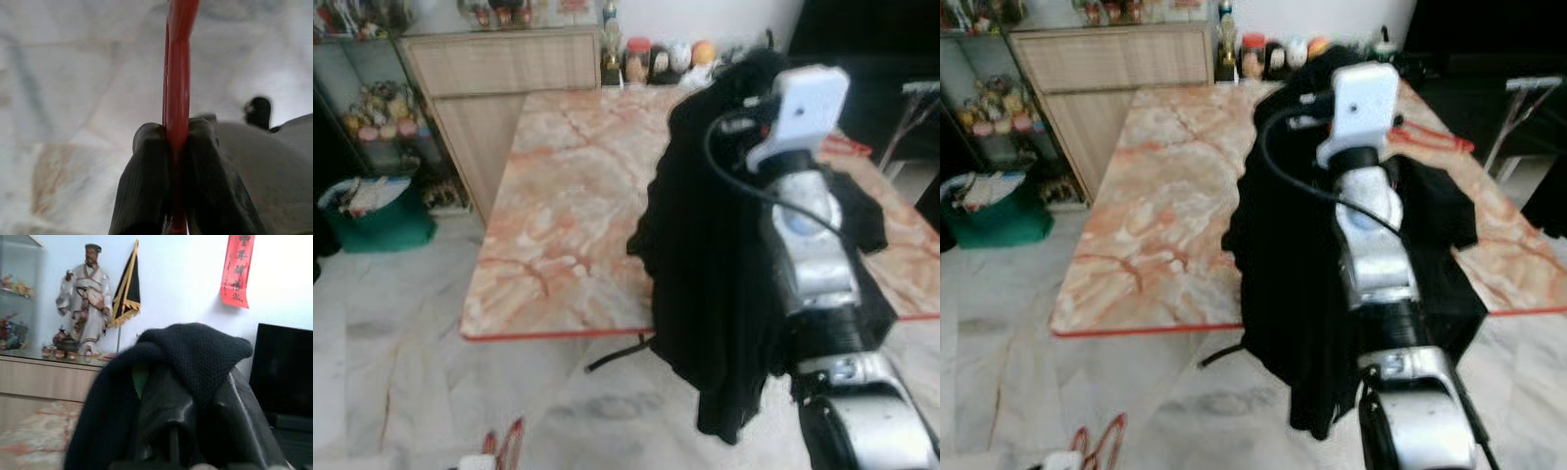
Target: Hang hanger
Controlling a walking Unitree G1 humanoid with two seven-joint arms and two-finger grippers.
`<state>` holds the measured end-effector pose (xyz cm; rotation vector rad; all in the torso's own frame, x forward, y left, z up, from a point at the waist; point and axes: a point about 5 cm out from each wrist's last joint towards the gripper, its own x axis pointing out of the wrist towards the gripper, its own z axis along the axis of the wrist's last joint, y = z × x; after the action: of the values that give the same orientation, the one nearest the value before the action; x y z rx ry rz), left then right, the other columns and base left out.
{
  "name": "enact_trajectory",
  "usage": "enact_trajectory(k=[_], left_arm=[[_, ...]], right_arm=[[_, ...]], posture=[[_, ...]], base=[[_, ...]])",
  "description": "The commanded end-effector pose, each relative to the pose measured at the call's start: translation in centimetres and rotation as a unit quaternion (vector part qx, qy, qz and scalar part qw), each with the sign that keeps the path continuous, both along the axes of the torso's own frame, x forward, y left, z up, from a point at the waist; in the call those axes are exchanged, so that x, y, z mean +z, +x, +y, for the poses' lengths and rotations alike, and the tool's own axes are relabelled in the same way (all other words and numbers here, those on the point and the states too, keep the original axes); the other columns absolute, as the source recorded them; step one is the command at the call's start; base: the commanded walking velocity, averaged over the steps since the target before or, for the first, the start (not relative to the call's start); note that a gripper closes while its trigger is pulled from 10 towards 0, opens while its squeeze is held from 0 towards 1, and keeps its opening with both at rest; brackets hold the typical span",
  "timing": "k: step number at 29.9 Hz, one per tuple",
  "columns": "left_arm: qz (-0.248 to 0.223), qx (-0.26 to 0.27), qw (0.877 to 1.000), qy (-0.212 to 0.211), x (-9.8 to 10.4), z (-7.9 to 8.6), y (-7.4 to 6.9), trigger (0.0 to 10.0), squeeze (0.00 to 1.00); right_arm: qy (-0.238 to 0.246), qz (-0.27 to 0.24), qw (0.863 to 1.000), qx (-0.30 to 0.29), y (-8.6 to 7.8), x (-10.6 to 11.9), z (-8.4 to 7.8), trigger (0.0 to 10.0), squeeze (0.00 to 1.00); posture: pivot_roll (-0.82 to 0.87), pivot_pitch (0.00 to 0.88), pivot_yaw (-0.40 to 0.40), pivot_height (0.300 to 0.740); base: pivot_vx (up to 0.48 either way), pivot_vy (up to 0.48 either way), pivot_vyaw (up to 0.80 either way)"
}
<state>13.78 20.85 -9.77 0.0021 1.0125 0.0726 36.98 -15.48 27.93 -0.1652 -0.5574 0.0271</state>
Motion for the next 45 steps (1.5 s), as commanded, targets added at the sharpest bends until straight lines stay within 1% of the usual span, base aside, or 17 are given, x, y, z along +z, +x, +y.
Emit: enact_trajectory(k=[1,8,12,15,17,20,21,23,28,31,34,37,41,42,43,44,45], left_arm=[[0.009,0.001,1.000,0.018,0.1,1.2,-0.3,10.0,0.00],[0.013,-0.002,1.000,0.017,0.0,1.2,-0.5,10.0,0.00],[0.016,-0.004,1.000,0.010,-0.1,1.1,-0.7,10.0,0.00],[0.017,-0.001,1.000,0.008,-0.1,1.0,-0.8,10.0,0.00],[0.017,0.002,1.000,0.007,-0.1,1.0,-0.9,10.0,0.00],[0.018,0.002,1.000,0.008,-0.2,1.0,-1.1,10.0,0.00],[0.020,0.002,1.000,0.010,-0.2,1.1,-1.2,10.0,0.00],[0.020,0.002,1.000,0.011,-0.2,1.1,-1.3,10.0,0.00],[0.021,-0.001,1.000,0.011,-0.3,1.1,-1.5,10.0,0.00],[0.022,-0.003,1.000,0.011,-0.3,1.1,-1.5,10.0,0.00],[0.025,-0.009,1.000,0.011,-0.3,1.0,-1.5,10.0,0.00],[0.025,-0.012,1.000,0.012,-0.3,1.0,-1.5,10.0,0.00],[0.029,-0.018,0.999,0.015,-0.3,1.0,-1.5,10.0,0.00],[0.030,-0.019,0.999,0.015,-0.4,1.1,-1.6,10.0,0.00],[0.031,-0.019,0.999,0.015,-0.4,1.1,-1.6,10.0,0.00],[0.032,-0.019,0.999,0.016,-0.4,1.1,-1.6,10.0,0.00],[0.033,-0.020,0.999,0.016,-0.4,1.1,-1.7,10.0,0.00]], right_arm=[[-0.002,-0.039,0.999,0.015,-0.1,2.1,0.9,10.0,0.00],[-0.007,-0.038,0.999,0.000,0.4,2.4,0.4,10.0,0.00],[-0.016,0.018,1.000,-0.014,0.7,-0.2,0.4,10.0,0.00],[-0.020,0.048,0.999,-0.011,0.0,-2.4,0.4,10.0,0.00],[-0.022,0.056,0.998,-0.012,-0.1,-2.8,0.3,10.0,0.00],[-0.027,0.095,0.995,-0.014,-1.4,-5.2,-0.1,10.0,0.00],[-0.029,0.116,0.993,-0.014,-2.3,-6.5,-0.3,10.0,0.00],[-0.030,0.127,0.991,-0.014,-2.9,-7.1,-0.5,10.0,0.00],[-0.038,0.181,0.982,-0.032,-6.3,-9.9,-1.7,10.0,0.00],[-0.049,0.199,0.978,-0.048,-7.2,-10.7,-2.3,10.0,0.00],[-0.045,0.252,0.963,-0.081,-8.7,-13.0,-3.6,10.0,0.00],[-0.040,0.267,0.959,-0.087,-9.0,-13.6,-3.8,10.0,0.00],[-0.050,0.307,0.948,-0.069,-9.6,-14.4,-3.2,10.0,0.00],[-0.050,0.322,0.943,-0.060,-9.9,-14.8,-3.0,10.0,0.28],[-0.049,0.324,0.943,-0.058,-10.0,-14.9,-2.9,10.0,0.28],[-0.045,0.322,0.944,-0.060,-10.1,-14.8,-3.0,10.0,1.00],[-0.043,0.321,0.944,-0.061,-10.2,-14.8,-2.9,10.0,1.00]], posture=[[0.00,0.000,-0.005,0.740],[0.00,0.000,-0.010,0.740],[0.01,0.000,-0.016,0.740],[0.01,0.000,-0.018,0.740],[0.01,0.000,-0.018,0.740],[0.01,0.000,-0.024,0.740],[0.01,0.000,-0.027,0.740],[0.01,0.000,-0.028,0.740],[0.01,0.000,-0.031,0.740],[0.01,0.000,-0.031,0.740],[0.01,0.000,-0.031,0.740],[0.01,0.000,-0.031,0.740],[0.01,0.000,-0.030,0.740],[0.01,0.000,-0.030,0.740],[0.01,0.000,-0.030,0.740],[0.01,0.000,-0.029,0.740],[0.01,0.000,-0.029,0.740]], base=[[0.428,0.000,0.00],[0.426,0.000,0.00],[0.163,0.000,0.00],[0.000,0.000,0.00],[0.000,0.000,0.00],[0.000,0.000,0.00],[0.000,0.000,0.00],[0.000,0.000,0.00],[0.000,0.000,0.00],[0.000,0.000,0.00],[0.000,0.000,0.00],[0.000,0.000,0.00],[0.000,0.000,0.00],[0.000,0.000,0.00],[0.000,0.000,0.00],[0.000,0.000,0.00],[0.000,0.000,0.00]])
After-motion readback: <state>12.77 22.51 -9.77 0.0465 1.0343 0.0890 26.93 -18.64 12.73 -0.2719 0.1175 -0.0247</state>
